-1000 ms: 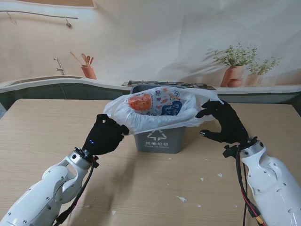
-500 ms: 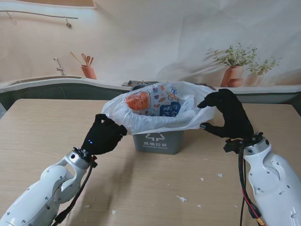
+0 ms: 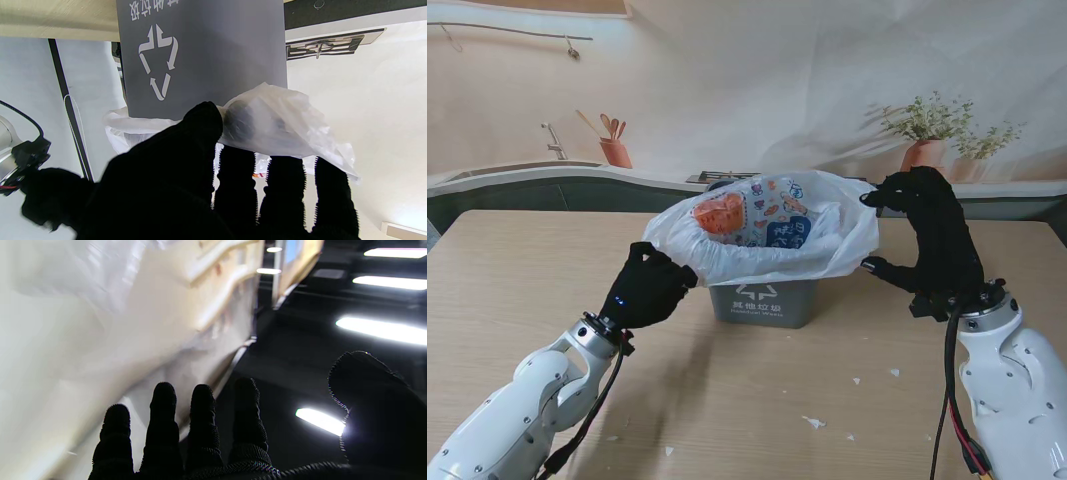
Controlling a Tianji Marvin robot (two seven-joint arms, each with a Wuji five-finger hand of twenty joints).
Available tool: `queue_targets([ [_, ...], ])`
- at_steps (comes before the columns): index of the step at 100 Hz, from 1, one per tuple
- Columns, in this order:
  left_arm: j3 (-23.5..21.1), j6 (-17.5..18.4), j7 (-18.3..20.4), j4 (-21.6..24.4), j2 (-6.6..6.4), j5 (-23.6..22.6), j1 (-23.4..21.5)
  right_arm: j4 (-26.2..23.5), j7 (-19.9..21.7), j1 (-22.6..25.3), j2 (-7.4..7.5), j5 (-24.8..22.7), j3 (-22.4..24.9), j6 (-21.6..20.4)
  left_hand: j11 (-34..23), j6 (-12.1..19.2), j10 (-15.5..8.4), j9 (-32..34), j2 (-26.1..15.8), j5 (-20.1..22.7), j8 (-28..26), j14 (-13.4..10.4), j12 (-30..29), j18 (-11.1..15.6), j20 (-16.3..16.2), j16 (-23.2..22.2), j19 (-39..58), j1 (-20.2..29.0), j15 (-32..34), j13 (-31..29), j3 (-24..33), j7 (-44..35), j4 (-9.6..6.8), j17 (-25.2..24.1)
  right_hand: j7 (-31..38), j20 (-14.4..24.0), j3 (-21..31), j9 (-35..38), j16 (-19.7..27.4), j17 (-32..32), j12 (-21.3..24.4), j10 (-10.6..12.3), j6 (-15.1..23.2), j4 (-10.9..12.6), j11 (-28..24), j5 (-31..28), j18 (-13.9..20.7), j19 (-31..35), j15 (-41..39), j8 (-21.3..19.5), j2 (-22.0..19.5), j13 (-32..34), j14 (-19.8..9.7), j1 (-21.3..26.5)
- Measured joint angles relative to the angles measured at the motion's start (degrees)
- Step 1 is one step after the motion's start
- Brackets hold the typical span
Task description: Fit the garbage bag over the bin
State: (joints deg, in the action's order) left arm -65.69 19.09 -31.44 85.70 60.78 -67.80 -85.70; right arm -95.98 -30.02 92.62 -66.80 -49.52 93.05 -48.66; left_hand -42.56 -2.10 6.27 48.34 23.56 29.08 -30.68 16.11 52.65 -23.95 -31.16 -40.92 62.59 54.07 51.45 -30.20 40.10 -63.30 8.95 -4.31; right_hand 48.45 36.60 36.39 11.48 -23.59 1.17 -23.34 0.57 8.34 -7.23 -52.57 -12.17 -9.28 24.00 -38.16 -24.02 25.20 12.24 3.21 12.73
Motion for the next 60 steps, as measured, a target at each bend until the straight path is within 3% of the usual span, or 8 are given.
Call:
queue_targets([
  [6,0.02,0.0,0.0,-0.01,0.0,0.01,0.01,-1.03,-3.79,0.23,-0.17,-5.13,0.5,-3.05,0.0,0.0,0.0,0.0,0.0,0.0,0.0,0.01,0.0,0.0,0.0,0.0,0.0,0.0,0.0,0.0,0.0,0.0,0.0,0.0,0.07,0.18,-0.01,-0.01,0.0,0.57,0.02,0.68,-0.72,0.0,0.0,0.0,1.11,-0.05,-0.34,0.81,0.05,0.0,-0.68,1.48],
  [10,0.07,0.0,0.0,-0.03,0.0,0.04,0.04,-1.96,-3.79,0.33,-0.16,-5.71,0.43,-4.3,0.0,0.0,0.0,0.01,0.0,0.0,0.0,0.01,0.01,0.0,0.0,0.0,0.0,0.0,0.0,0.0,0.0,0.0,0.0,0.0,0.18,0.45,-0.06,0.19,-0.01,1.68,-0.07,0.95,-1.47,0.0,-0.45,-0.18,1.52,-0.06,-0.47,1.27,0.18,0.03,-0.84,2.43],
  [23,0.39,0.0,-0.06,-0.26,0.0,0.14,0.34,-4.39,4.18,-0.04,0.91,-1.84,-2.34,-4.65,0.0,0.0,0.0,0.01,0.0,0.01,-0.01,0.02,0.01,-0.02,0.0,0.0,0.0,0.0,0.0,0.0,0.0,-0.02,0.0,0.0,1.68,0.46,-0.48,6.84,-0.08,6.67,-0.54,1.28,-2.85,0.0,-1.46,-4.04,1.38,-0.08,-1.87,2.44,0.88,5.26,-0.87,5.88],
  [36,0.52,0.16,-0.08,-0.52,0.01,0.32,0.57,-3.38,1.69,-2.03,3.25,-11.96,-7.83,-0.79,0.0,0.0,0.0,0.01,0.0,0.01,-0.01,0.03,0.01,-0.03,0.0,0.0,0.0,0.0,0.0,0.0,0.0,-0.02,0.0,0.0,1.78,0.46,-0.47,8.02,-0.27,7.26,-0.79,1.3,-3.22,0.0,-1.75,-5.3,1.36,-0.09,-1.92,2.69,0.93,6.41,-0.87,5.88],
  [60,0.47,0.38,0.09,-0.52,0.01,0.33,0.59,0.35,4.05,-5.48,5.19,-14.13,-14.09,6.81,0.0,0.0,0.0,0.01,0.0,0.01,-0.02,0.04,0.02,-0.03,0.0,0.0,0.0,0.0,0.0,0.0,0.0,-0.04,0.0,0.0,1.42,-0.86,-1.58,5.52,-0.14,4.93,-0.79,0.57,-5.58,0.0,-0.36,-4.26,1.36,-0.08,0.49,4.06,0.97,5.09,-0.87,6.71],
])
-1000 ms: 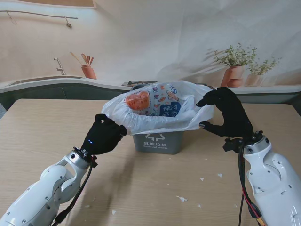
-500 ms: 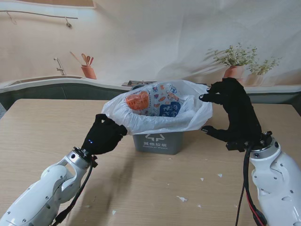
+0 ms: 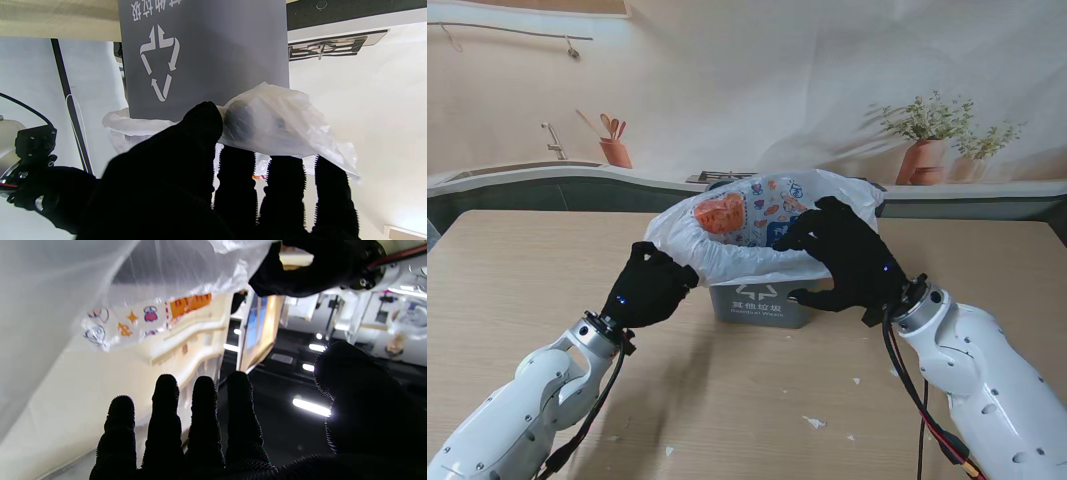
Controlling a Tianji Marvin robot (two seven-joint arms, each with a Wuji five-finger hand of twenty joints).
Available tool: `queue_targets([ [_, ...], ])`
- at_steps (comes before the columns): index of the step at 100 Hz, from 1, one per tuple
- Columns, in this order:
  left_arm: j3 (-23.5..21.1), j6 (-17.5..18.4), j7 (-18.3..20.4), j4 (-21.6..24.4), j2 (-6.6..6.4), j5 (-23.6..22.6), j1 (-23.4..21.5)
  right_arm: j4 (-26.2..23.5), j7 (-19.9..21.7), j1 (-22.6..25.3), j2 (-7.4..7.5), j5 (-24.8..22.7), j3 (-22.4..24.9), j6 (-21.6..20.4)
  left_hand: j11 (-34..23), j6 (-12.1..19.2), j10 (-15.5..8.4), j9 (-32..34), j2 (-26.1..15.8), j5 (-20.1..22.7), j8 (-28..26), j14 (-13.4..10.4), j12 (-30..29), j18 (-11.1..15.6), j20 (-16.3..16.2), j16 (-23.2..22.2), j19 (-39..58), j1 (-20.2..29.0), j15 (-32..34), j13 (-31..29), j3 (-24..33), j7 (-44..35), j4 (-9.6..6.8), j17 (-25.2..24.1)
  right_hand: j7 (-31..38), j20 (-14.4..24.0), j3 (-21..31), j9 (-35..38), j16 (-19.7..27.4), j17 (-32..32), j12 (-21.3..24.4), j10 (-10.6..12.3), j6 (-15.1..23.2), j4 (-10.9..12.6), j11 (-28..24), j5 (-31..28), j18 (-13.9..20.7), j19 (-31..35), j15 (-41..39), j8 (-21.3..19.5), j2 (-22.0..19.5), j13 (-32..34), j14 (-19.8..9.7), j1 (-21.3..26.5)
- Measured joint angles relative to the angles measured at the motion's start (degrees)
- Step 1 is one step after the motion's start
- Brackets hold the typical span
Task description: Fit the garbage bag over the bin
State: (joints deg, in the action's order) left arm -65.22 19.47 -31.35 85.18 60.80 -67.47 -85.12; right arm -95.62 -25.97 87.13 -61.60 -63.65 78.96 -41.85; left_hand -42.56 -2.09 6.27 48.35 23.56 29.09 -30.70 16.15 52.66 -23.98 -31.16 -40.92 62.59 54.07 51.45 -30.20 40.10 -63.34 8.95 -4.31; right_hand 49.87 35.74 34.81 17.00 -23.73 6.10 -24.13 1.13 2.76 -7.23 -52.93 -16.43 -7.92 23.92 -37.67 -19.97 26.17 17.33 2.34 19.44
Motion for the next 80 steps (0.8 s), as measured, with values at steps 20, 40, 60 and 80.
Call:
queue_targets([
  [20,0.14,0.01,0.12,-0.04,0.0,0.08,0.14,1.54,3.05,-1.62,0.6,0.57,-3.15,3.22,0.0,0.0,0.0,0.0,0.0,0.0,-0.01,0.01,0.0,-0.01,0.0,0.0,0.0,0.0,0.0,0.0,0.0,-0.01,0.0,0.01,-0.47,-0.57,-0.01,-0.16,0.04,-0.42,0.1,-0.88,-1.52,0.0,0.55,0.05,0.0,0.0,0.53,0.66,-0.01,-0.16,0.0,0.0],
  [40,0.17,0.0,0.22,-0.05,0.0,0.2,0.16,4.31,4.0,-3.8,0.88,0.23,-6.41,7.88,0.0,0.0,0.0,0.0,0.0,0.0,-0.02,0.01,0.0,-0.01,0.0,0.0,-0.01,0.0,0.0,0.0,0.0,-0.01,0.0,0.08,-0.64,-0.59,-0.01,-1.27,0.11,-1.06,0.17,-1.46,-2.14,0.0,1.05,0.68,0.0,0.0,0.61,1.32,-0.04,-0.86,0.0,0.0],
  [60,0.07,-0.09,0.14,0.01,0.04,0.42,-0.06,6.29,3.41,-5.24,0.83,0.48,-8.12,10.91,0.0,0.0,0.04,0.0,0.0,0.01,-0.05,0.01,0.0,-0.02,0.0,-0.01,-0.01,0.0,0.0,-0.01,0.0,-0.02,0.0,0.08,-0.33,-0.63,-1.37,-1.95,0.11,-1.23,0.2,-1.55,-2.18,0.0,1.18,1.97,0.0,-0.04,-0.11,1.36,-0.76,-1.53,0.05,1.95],
  [80,0.08,-0.01,0.19,-0.03,0.04,0.37,0.0,6.76,4.2,-5.76,0.55,2.4,-8.98,13.25,0.0,0.0,0.27,0.0,0.0,0.0,-0.52,0.01,0.01,-0.02,0.0,-0.01,-0.01,0.0,0.0,-0.01,0.0,-0.02,0.0,0.08,0.34,-0.67,-2.43,-1.83,0.12,-1.23,0.2,-1.59,-2.45,0.0,0.85,1.84,0.0,-0.05,-1.05,1.37,-1.17,-1.53,0.66,3.44],
])
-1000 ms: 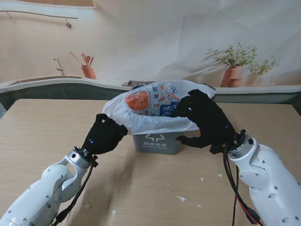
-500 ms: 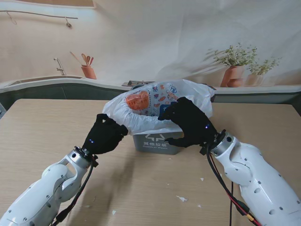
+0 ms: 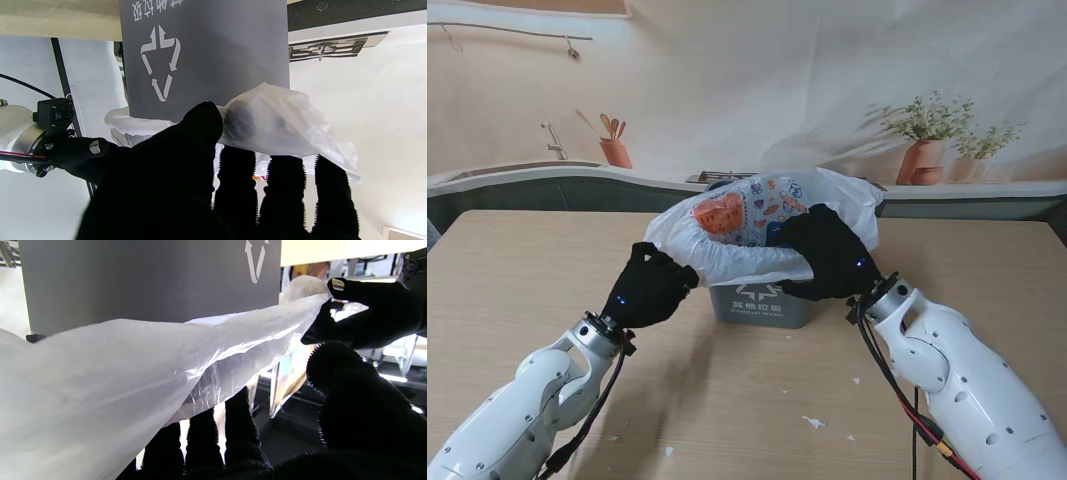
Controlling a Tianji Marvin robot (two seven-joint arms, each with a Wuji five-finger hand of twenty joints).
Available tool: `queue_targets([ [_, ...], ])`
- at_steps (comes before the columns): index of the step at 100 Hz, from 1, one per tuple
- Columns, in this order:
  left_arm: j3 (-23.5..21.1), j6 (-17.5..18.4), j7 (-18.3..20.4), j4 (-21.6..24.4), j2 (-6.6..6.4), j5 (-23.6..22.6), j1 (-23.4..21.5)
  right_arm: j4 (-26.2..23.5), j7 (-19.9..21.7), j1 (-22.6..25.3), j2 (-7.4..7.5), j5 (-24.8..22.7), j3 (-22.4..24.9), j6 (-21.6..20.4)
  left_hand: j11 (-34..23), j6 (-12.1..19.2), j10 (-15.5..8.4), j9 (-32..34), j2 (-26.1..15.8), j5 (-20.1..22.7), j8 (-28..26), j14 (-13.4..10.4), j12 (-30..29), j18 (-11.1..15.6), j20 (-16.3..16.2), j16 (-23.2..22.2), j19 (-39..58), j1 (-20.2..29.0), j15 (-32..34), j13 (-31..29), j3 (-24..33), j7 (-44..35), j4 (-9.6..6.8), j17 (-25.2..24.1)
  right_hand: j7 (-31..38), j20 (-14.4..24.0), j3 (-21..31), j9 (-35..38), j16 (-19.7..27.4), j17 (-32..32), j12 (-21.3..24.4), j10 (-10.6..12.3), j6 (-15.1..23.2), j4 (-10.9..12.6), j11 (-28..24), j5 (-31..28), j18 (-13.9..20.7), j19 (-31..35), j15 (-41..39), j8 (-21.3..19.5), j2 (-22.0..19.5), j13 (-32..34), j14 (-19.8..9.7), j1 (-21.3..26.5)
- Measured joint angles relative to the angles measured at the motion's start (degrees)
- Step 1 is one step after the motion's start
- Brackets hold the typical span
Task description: Fit the garbage bag over the bin
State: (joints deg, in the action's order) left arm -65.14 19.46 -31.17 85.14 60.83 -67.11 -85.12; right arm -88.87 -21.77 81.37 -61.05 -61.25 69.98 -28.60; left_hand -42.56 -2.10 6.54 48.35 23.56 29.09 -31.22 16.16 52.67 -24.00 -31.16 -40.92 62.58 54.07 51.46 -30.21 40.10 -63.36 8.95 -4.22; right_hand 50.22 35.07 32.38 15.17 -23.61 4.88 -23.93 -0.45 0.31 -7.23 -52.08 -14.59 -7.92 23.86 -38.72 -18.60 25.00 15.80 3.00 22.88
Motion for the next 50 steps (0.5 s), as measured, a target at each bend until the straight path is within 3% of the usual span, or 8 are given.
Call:
queue_targets([
  [18,0.1,-0.01,0.1,-0.08,-0.01,0.07,0.08,0.76,1.04,-1.18,-0.09,0.64,-1.47,1.97,0.0,0.0,0.08,0.0,0.0,0.0,-0.1,0.01,0.0,0.0,0.0,-0.01,0.0,0.0,0.0,0.0,0.0,0.0,0.0,0.0,0.86,-0.01,-1.03,2.57,-0.18,0.74,0.0,-0.59,-0.45,0.0,-1.32,-2.33,0.0,0.0,-0.79,0.0,-0.47,0.24,0.23,1.93],
  [22,0.13,-0.01,0.07,-0.13,-0.01,0.07,0.13,0.97,1.22,-1.43,-0.13,0.86,-1.76,2.4,0.0,0.0,0.09,0.0,0.0,0.0,-0.12,0.01,0.0,0.0,0.0,-0.01,0.0,0.0,0.0,0.0,0.0,0.0,0.0,0.0,1.06,-0.01,-1.18,3.08,-0.32,1.04,0.0,-0.63,-0.46,1.82,-1.56,-2.88,-0.01,0.0,-1.55,0.0,-0.47,1.5,0.74,1.94],
  [50,0.15,0.1,-0.09,-0.3,0.0,0.02,0.27,2.88,1.83,-2.71,-0.25,1.18,-3.32,4.04,0.0,0.0,0.12,0.0,0.0,0.0,-0.13,0.01,0.0,0.0,0.0,-0.01,0.0,0.0,0.0,0.0,0.0,0.0,0.0,0.0,2.65,-0.01,-1.84,11.28,-1.58,3.62,-0.87,-0.81,-0.44,1.82,-3.24,-9.23,-1.35,0.0,-4.22,0.0,-0.48,7.57,1.56,5.39],
])
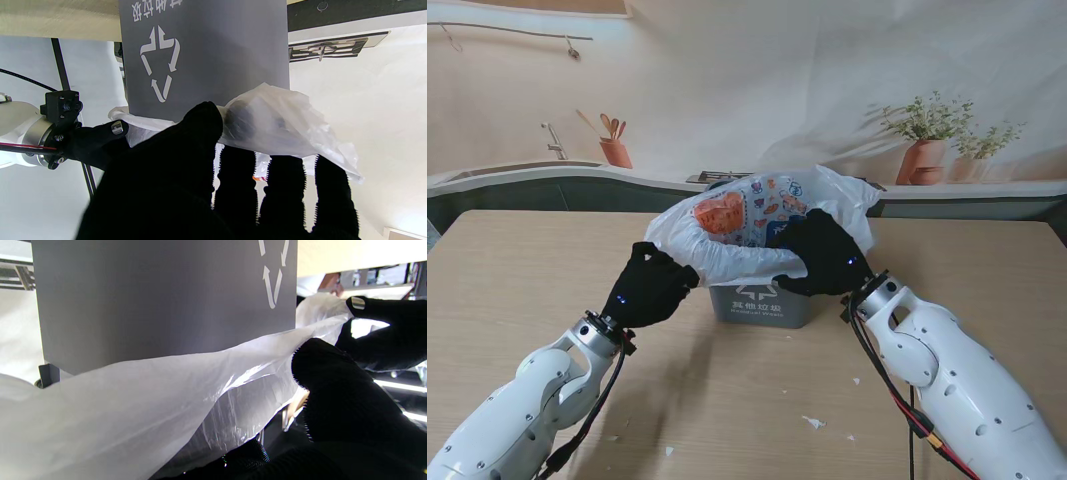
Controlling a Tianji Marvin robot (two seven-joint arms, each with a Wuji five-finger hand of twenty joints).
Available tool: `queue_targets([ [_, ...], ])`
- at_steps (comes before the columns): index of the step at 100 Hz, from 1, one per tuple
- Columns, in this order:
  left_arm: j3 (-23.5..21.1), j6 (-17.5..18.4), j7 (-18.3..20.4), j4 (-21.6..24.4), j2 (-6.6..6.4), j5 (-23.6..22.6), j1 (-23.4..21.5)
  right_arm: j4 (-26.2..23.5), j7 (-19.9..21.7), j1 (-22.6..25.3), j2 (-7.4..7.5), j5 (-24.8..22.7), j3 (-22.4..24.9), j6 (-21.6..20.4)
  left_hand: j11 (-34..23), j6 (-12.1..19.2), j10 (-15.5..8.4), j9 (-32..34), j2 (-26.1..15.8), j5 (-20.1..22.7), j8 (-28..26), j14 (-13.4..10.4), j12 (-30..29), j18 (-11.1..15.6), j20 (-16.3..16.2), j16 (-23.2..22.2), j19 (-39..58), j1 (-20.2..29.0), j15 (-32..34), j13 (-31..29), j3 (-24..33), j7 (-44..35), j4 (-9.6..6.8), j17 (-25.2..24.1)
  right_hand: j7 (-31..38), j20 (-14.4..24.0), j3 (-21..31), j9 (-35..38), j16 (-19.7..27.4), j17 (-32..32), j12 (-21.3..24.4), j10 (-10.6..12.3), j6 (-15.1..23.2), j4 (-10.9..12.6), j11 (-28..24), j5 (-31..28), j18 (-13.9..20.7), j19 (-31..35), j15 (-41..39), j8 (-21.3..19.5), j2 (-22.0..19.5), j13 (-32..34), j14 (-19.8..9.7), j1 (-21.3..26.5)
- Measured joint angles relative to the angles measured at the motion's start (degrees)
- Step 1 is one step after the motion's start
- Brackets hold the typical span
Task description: Fit the garbage bag over the bin
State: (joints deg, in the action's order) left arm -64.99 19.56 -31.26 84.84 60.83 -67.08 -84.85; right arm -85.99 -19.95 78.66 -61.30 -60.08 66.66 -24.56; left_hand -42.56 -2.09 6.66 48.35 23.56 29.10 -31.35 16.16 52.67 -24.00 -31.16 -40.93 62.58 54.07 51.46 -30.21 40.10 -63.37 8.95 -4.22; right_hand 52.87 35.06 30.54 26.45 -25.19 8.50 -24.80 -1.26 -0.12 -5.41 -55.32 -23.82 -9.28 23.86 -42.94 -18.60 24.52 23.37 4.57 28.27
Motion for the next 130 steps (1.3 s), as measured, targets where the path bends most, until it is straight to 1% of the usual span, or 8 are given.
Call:
queue_targets([
  [27,-0.02,-0.03,-0.22,0.01,0.0,-0.07,-0.08,1.11,-0.09,-0.97,0.02,-0.39,-0.86,0.31,0.0,0.0,0.0,0.0,0.0,0.0,0.0,0.0,0.01,0.0,0.0,0.0,0.0,0.0,0.0,0.0,0.0,0.0,0.0,0.0,5.19,-1.13,-7.74,10.58,-1.53,2.23,-1.93,0.44,3.76,0.0,-1.33,-6.77,-0.79,0.0,-2.31,0.87,0.34,7.46,0.57,10.6],
  [35,-0.08,0.05,-0.43,0.01,0.0,-0.16,-0.1,1.12,-0.08,-1.11,0.03,-0.38,-1.1,0.67,0.0,0.0,0.01,0.0,0.0,0.0,0.0,0.0,0.01,0.0,0.0,0.0,0.0,0.0,0.0,0.0,0.0,0.0,0.0,0.0,9.52,-2.3,23.47,14.35,-1.68,2.96,-2.2,0.89,5.75,-6.46,-2.19,-7.64,-1.37,0.55,-3.19,3.65,8.97,9.53,0.61,2.67],
  [46,-0.38,0.21,-0.62,0.17,0.01,-0.3,-0.33,1.25,-0.59,-1.4,0.03,-0.37,-1.65,1.21,0.68,0.0,0.01,-0.34,0.3,0.0,1.3,0.0,0.01,0.0,0.0,0.0,0.0,-0.43,0.0,0.0,1.11,0.67,0.0,0.0,11.79,-2.67,31.33,18.94,-2.15,4.23,-1.58,1.0,7.54,-9.16,-4.06,-11.09,-1.86,1.59,-4.41,3.66,11.1,12.63,0.64,1.96],
  [55,-1.1,0.64,-0.85,0.72,0.01,-0.85,-0.94,1.64,-1.85,-1.76,0.01,-0.72,-2.23,1.52,2.43,-0.59,0.44,-7.75,3.35,-2.91,2.74,-0.05,-3.27,-0.02,0.68,0.0,-0.07,-7.02,-0.2,2.9,7.22,3.35,-0.21,0.0,12.39,-3.98,32.45,22.29,-2.26,4.47,-1.82,1.05,7.97,-10.51,-5.0,-13.96,-2.16,5.45,-5.62,2.28,12.04,15.19,0.67,2.72],
  [68,-2.64,3.08,-1.24,2.08,-0.04,-1.82,-2.01,1.84,-2.45,-2.06,-0.04,-1.1,-2.61,1.97,0.3,-2.74,1.01,-22.34,-0.17,-10.71,1.33,-0.06,-14.68,-0.02,0.73,0.0,-0.19,-22.51,-2.17,10.69,6.31,11.05,-10.1,-1.13,12.42,-11.47,32.82,24.37,-2.37,1.24,-3.87,1.05,7.97,-10.53,-6.02,-15.32,-2.16,19.74,-7.22,0.89,12.79,17.36,0.7,2.74],
  [97,-5.41,7.81,-4.37,5.48,-0.33,-3.66,-3.62,1.92,-2.58,-2.26,-0.17,-0.92,-3.04,2.93,1.97,-3.15,1.02,-32.9,-3.76,-17.63,1.33,-2.17,-18.05,0.63,2.51,0.0,-3.69,-28.19,-6.43,20.04,-14.98,16.09,-10.12,-1.36,12.47,-16.9,33.3,26.32,-3.24,-1.91,-7.14,0.21,7.97,-10.53,-8.36,-16.5,-2.14,31.26,-9.52,0.1,13.49,19.03,0.7,2.82],
  [114,-8.49,10.95,-5.9,8.66,0.21,-3.39,-4.88,2.16,-2.74,-2.38,-0.2,-1.03,-3.04,2.72,1.97,-3.98,1.02,-32.84,-8.44,-17.46,1.33,-2.17,-18.06,0.71,2.53,0.0,-3.71,-27.16,-6.43,20.05,-17.37,16.1,-10.12,-1.36,12.47,-16.91,33.3,26.33,-3.35,-1.93,-7.59,0.21,7.97,-10.54,-8.45,-16.51,-2.14,31.29,-9.54,-0.42,13.5,19.03,0.7,2.82],
  [130,-12.96,11.77,3.07,13.48,1.34,3.11,-4.86,2.24,-2.76,-2.47,-0.2,-1.13,-3.04,2.64,2.83,-6.12,1.02,-31.54,-9.89,-15.12,4.91,-2.19,-18.76,1.41,2.57,0.31,-3.84,-22.87,-6.72,20.0,-17.05,20.54,-10.12,-1.39,12.47,-17.41,33.3,26.33,-3.36,-1.95,-7.83,0.21,7.97,-10.55,-8.45,-16.51,-2.14,31.3,-9.55,-0.46,13.5,19.03,0.71,2.82],
])
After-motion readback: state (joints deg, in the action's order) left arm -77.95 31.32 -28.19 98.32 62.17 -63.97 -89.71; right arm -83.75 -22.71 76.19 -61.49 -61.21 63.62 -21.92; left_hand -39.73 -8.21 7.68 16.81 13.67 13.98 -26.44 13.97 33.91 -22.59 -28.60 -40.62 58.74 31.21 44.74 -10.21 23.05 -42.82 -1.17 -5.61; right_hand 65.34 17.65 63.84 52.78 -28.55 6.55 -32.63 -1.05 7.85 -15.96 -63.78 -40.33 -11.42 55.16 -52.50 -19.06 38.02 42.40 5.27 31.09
